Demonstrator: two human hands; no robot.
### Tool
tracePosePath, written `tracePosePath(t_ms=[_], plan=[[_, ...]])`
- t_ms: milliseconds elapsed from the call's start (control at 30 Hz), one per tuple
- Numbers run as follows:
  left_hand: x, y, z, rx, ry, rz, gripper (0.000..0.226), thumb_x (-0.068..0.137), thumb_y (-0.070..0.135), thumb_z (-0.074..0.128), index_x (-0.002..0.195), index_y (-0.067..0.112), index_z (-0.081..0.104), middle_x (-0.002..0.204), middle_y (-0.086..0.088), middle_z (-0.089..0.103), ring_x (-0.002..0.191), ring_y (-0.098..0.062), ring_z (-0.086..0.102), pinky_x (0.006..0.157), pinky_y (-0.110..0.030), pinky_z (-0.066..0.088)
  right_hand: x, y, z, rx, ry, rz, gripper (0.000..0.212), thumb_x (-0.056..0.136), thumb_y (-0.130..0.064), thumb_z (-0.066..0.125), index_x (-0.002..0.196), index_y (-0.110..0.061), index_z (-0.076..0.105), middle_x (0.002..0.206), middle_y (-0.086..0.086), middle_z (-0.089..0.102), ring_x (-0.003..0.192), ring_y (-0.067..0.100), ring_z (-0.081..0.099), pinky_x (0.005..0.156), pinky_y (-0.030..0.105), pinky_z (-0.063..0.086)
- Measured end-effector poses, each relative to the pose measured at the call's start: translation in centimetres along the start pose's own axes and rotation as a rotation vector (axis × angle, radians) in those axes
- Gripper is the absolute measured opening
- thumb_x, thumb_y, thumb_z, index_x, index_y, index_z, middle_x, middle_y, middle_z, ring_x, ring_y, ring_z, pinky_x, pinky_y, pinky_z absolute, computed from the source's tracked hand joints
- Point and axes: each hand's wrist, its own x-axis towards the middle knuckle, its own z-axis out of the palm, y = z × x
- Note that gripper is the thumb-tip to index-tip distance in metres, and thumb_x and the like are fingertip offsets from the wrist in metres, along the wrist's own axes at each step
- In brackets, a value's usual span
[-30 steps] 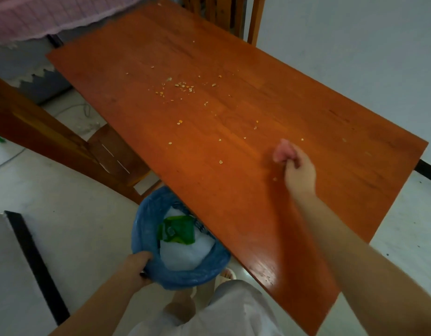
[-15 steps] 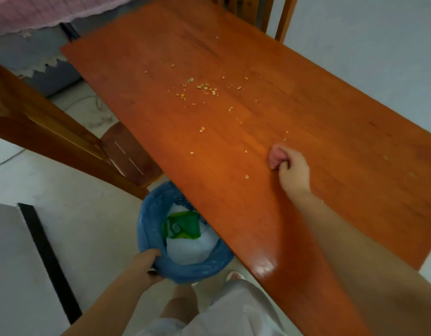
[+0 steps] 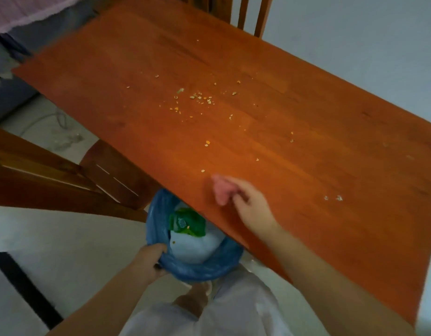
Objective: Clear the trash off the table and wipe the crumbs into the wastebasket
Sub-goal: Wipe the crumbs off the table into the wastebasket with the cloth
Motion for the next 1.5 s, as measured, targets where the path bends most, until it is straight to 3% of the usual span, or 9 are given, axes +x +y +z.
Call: tracePosePath(t_ms=[133, 267, 533, 667, 867, 967, 1067, 1233, 1500], plan=[[0.0, 0.9, -0.5, 0.009, 0.004, -0.007, 0.033, 0.087, -0.007, 0.041, 0.119, -0.006, 0.049, 0.089, -0.019, 0.054, 0.082, -0.035, 0.054, 0.073, -0.045, 0.049, 8.5, 3.2, -11.3, -0.102, 0.470, 0.112, 0.049, 0.075, -0.002, 0.037, 0.117, -0.011, 0.060, 0.117, 0.011, 0.065, 0.113, 0.025, 0.057, 0.106, 0.045, 0.039], [-0.4, 0.9, -0.3, -0.028, 0.064, -0.025, 0.027, 0.087, -0.007, 0.041, 0.114, -0.003, 0.046, 0.084, -0.018, 0.050, 0.074, -0.033, 0.051, 0.070, -0.048, 0.050, 12.3, 5.2, -16.4, -0.196, 0.595, 0.342, 0.055, 0.073, -0.011, 0.035, 0.123, -0.017, 0.056, 0.122, 0.010, 0.062, 0.116, 0.026, 0.055, 0.105, 0.041, 0.040], [-0.6, 0.9, 0.3, -0.137, 0.121, 0.003, 0.045, 0.090, -0.004, 0.041, 0.135, -0.003, 0.038, 0.100, -0.019, 0.050, 0.104, -0.041, 0.053, 0.085, -0.046, 0.046, 9.2, 2.8, -3.1, -0.326, 0.249, -0.047, 0.046, 0.077, 0.007, 0.042, 0.118, -0.003, 0.059, 0.125, 0.019, 0.058, 0.119, 0.033, 0.049, 0.101, 0.017, 0.025], [-0.4, 1.2, 0.1, -0.182, 0.130, 0.009, 0.047, 0.090, -0.003, 0.042, 0.136, -0.003, 0.036, 0.112, -0.020, 0.045, 0.123, -0.044, 0.048, 0.091, -0.049, 0.046, 3.2, 0.8, 3.8, -0.229, 0.021, -0.104, 0.050, 0.080, 0.013, 0.045, 0.122, -0.011, 0.058, 0.130, 0.009, 0.055, 0.120, 0.015, 0.043, 0.101, 0.002, 0.017], [-0.7, 1.6, -0.6, -0.230, 0.122, 0.018, 0.047, 0.090, -0.005, 0.042, 0.136, -0.004, 0.037, 0.105, -0.018, 0.049, 0.103, -0.037, 0.049, 0.086, -0.043, 0.045, -0.6, -1.7, 8.2, -0.037, -0.331, -0.209, 0.047, 0.084, 0.005, 0.043, 0.121, -0.019, 0.058, 0.121, -0.008, 0.057, 0.115, 0.001, 0.050, 0.105, 0.023, 0.038], [-0.9, 2.4, -1.2, -0.241, 0.114, 0.030, 0.042, 0.090, -0.006, 0.041, 0.132, -0.004, 0.039, 0.107, -0.018, 0.048, 0.114, -0.041, 0.052, 0.083, -0.045, 0.046, 4.7, -3.7, 5.5, 0.028, -0.180, -0.186, 0.045, 0.081, 0.012, 0.043, 0.109, -0.017, 0.061, 0.103, -0.012, 0.063, 0.098, -0.007, 0.056, 0.100, 0.016, 0.040], [-1.2, 3.6, -2.0, -0.240, 0.084, 0.044, 0.029, 0.089, -0.007, 0.040, 0.118, -0.001, 0.043, 0.085, -0.015, 0.050, 0.084, -0.033, 0.054, 0.073, -0.045, 0.049, 14.3, -2.7, 1.4, -0.080, 0.136, -0.091, 0.042, 0.077, 0.004, 0.038, 0.106, -0.013, 0.064, 0.112, 0.005, 0.066, 0.106, 0.011, 0.058, 0.107, 0.030, 0.037], [-0.5, 6.1, -3.2, -0.162, 0.078, 0.042, 0.043, 0.088, -0.008, 0.040, 0.131, -0.006, 0.042, 0.083, -0.015, 0.050, 0.082, -0.033, 0.053, 0.083, -0.045, 0.047, 18.2, -1.9, 0.8, -0.268, 0.248, 0.055, 0.047, 0.078, 0.008, 0.038, 0.115, -0.008, 0.062, 0.121, 0.015, 0.060, 0.117, 0.028, 0.052, 0.106, 0.031, 0.033], [1.1, 9.6, -4.6, -0.129, 0.061, 0.039, 0.036, 0.088, -0.008, 0.042, 0.123, 0.000, 0.044, 0.094, -0.016, 0.052, 0.094, -0.035, 0.054, 0.082, -0.044, 0.047, 6.9, -2.9, 12.6, -0.270, -0.209, -0.261, 0.047, 0.079, 0.001, 0.038, 0.120, -0.009, 0.059, 0.125, 0.010, 0.058, 0.116, 0.017, 0.046, 0.106, 0.019, 0.027]])
